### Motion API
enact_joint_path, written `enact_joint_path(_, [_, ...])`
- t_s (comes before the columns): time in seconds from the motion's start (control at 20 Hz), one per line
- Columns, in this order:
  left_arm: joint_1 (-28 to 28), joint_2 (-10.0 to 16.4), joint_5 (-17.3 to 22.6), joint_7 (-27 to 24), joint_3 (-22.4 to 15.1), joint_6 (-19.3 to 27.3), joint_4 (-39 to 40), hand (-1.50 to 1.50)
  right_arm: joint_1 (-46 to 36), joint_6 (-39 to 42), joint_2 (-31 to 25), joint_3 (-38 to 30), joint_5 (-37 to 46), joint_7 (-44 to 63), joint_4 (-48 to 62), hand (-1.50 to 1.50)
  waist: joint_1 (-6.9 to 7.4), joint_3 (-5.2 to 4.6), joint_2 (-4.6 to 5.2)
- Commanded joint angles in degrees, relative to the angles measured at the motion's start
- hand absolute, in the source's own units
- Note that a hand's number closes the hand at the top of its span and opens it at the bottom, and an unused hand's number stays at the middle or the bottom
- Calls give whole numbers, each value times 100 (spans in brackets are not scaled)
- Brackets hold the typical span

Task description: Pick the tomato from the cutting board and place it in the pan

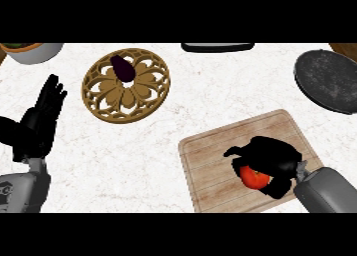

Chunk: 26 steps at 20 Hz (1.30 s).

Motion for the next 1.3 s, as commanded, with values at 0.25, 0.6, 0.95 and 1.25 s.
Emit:
enact_joint_path(0.25, [203,55,98,102,37,-118,-183,0,1485,-1067,252,-1578,-184,2123,-1232,150,-15,16,40])
enact_joint_path(0.6, [48,-32,-70,157,-96,14,-311,0,1961,-1193,261,-2708,-989,2440,-3359,150,101,14,74])
enact_joint_path(0.95, [-205,-193,-157,97,-214,6,-69,0,1425,-1078,602,-3756,-1752,2910,-3217,150,282,17,124])
enact_joint_path(1.25, [-66,-309,-241,50,-315,52,-55,0,334,-791,254,-5278,-3301,2778,-1634,150,356,22,140])
